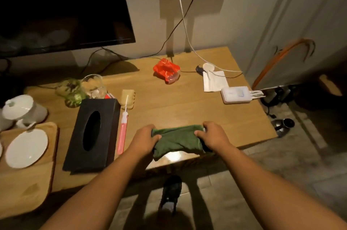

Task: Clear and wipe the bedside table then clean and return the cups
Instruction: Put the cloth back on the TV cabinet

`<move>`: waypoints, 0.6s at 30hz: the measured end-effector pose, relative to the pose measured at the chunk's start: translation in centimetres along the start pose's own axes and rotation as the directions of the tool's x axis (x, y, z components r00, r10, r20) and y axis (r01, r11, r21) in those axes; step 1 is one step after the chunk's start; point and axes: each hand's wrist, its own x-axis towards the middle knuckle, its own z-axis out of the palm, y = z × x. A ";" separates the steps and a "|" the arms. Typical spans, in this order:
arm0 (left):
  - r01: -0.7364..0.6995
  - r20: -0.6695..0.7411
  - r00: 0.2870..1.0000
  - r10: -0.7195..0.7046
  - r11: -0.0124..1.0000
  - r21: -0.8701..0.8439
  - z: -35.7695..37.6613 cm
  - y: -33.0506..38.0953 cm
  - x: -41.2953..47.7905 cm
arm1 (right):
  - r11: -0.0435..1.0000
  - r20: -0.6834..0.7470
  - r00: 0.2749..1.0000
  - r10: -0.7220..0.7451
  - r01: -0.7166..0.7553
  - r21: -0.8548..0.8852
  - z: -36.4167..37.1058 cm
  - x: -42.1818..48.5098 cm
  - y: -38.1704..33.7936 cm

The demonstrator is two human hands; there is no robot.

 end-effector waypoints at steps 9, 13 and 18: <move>-0.036 0.094 0.996 0.003 0.933 0.358 0.3 -0.4 6.3 | 0.969 -0.099 0.986 0.133 -0.150 -0.196 3.1 2.6 1.5; -0.209 0.156 0.976 0.149 0.828 0.520 2.6 5.0 5.8 | 0.952 -0.116 0.947 0.300 -0.304 -0.026 1.4 -0.8 4.1; -0.636 0.403 0.768 0.498 0.669 0.385 9.9 14.7 -0.5 | 0.807 -0.173 0.812 0.557 -0.479 0.345 -1.6 -12.1 11.8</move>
